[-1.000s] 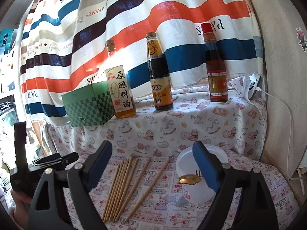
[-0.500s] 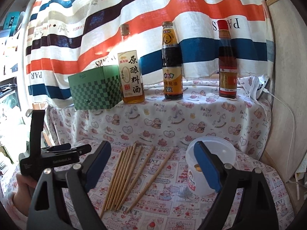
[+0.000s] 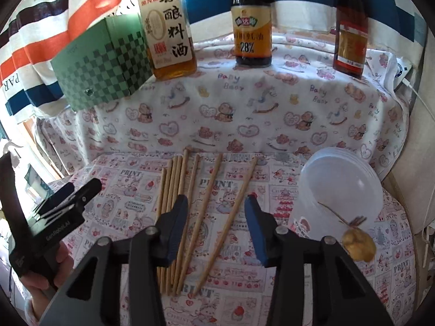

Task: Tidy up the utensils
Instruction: 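Lower the right tool onto a single chopstick and close on it, then lift the chopstick with the right tool while the left tool grasps another chopstick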

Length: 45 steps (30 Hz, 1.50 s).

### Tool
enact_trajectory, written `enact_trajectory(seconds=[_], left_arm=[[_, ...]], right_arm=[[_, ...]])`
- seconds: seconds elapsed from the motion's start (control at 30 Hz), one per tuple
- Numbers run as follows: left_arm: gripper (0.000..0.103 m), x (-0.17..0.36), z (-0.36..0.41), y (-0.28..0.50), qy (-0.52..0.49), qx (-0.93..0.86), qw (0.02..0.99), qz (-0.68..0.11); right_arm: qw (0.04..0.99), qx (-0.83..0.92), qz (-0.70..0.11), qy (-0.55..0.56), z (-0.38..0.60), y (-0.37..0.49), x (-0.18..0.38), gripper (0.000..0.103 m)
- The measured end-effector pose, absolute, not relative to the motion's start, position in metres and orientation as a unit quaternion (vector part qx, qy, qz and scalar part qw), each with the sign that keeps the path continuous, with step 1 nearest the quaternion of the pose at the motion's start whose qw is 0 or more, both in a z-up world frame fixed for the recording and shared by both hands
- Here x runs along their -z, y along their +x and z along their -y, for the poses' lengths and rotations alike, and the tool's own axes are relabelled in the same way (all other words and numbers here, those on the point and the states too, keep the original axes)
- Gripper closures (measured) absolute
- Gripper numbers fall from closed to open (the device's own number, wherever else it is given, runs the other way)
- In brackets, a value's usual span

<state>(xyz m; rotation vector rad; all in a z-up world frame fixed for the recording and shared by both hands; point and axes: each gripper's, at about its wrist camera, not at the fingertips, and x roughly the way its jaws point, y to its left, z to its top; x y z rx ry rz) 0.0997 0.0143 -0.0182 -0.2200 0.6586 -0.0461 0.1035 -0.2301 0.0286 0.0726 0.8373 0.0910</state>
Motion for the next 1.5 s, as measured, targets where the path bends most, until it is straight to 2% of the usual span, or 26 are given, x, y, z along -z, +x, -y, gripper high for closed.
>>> enact_trajectory(seconds=[0.13,0.23,0.33,0.47,0.9,0.97,1.1,1.2,1.27,1.43,1.5], left_arm=[[0.010,0.029,-0.018,0.110,-0.095,0.008,0.937,-0.336],[0.010,0.034,-0.019,0.111,-0.099,0.007,0.937,-0.334],[0.010,0.034,-0.014,0.113,-0.084,0.005,0.938,-0.336],[0.010,0.033,-0.013,0.112,-0.085,0.002,0.940,-0.329],[0.010,0.018,-0.014,0.104,-0.093,-0.009,0.946,-0.310],[0.010,0.017,-0.016,0.104,-0.095,-0.010,0.946,-0.310],[0.010,0.016,-0.018,0.104,-0.098,-0.013,0.944,-0.313],[0.010,0.013,-0.020,0.105,-0.090,-0.022,0.936,-0.339],[0.010,0.010,-0.025,0.099,-0.098,-0.020,0.939,-0.329],[0.010,0.011,-0.037,0.098,-0.129,-0.025,0.930,-0.343],[0.010,0.012,-0.038,0.099,-0.135,-0.019,0.928,-0.347]], right_arm=[[0.879,-0.025,-0.471,0.072,0.232,0.154,-0.006,0.065],[0.863,-0.001,-0.500,0.070,0.234,0.184,0.011,0.073],[0.865,0.037,-0.498,0.040,0.235,0.203,0.017,0.078],[0.853,0.038,-0.514,0.079,0.248,0.225,0.029,0.084],[0.842,0.057,-0.531,0.080,0.261,0.263,0.047,0.085],[0.842,0.048,-0.530,0.085,0.263,0.264,0.048,0.095],[0.849,0.042,-0.522,0.068,0.258,0.266,0.048,0.095],[0.849,0.007,-0.528,0.025,0.237,0.240,0.050,0.096],[0.843,-0.011,-0.538,0.006,0.228,0.227,0.050,0.096],[0.835,-0.053,-0.548,-0.008,0.225,0.195,0.047,0.096],[0.846,-0.052,-0.530,-0.033,0.220,0.189,0.042,0.089]])
